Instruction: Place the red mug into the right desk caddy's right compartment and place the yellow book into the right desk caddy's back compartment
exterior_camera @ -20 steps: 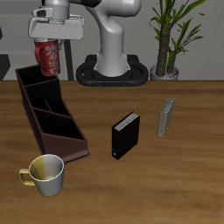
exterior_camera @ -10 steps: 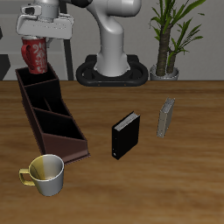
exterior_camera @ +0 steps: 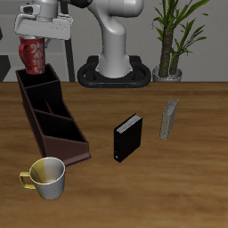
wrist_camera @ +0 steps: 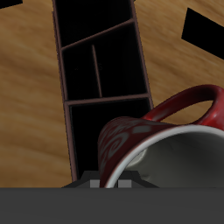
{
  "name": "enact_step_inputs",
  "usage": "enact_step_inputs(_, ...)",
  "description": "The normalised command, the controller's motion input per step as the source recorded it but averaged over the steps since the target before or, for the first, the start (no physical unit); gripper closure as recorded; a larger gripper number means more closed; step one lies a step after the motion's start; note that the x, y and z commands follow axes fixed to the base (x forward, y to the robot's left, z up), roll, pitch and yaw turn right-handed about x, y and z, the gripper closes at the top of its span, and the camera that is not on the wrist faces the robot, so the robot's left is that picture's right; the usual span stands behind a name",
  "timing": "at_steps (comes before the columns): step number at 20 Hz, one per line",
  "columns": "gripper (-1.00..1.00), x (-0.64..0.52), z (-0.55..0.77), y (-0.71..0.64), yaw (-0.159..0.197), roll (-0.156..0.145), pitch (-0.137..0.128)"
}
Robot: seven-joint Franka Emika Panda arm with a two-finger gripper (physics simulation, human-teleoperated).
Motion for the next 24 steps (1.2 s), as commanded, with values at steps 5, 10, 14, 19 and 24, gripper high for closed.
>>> enact_step_inputs(5,1.0,0.07,-0.12,0.03,-0.032,-0.002,0.013)
enact_step_inputs(10,1.0,0.03,-0.12,-0.02,-0.017,-0.007,0.01)
enact_step_inputs(14,1.0,0.03,-0.31,0.18,0.003,0.006,0.038)
enact_step_inputs(19,1.0,0.03,-0.24,0.07,-0.012,-0.006,0.034)
enact_step_inputs(24,1.0,0.03,-0.25,0.02,0.025,0.0,0.045)
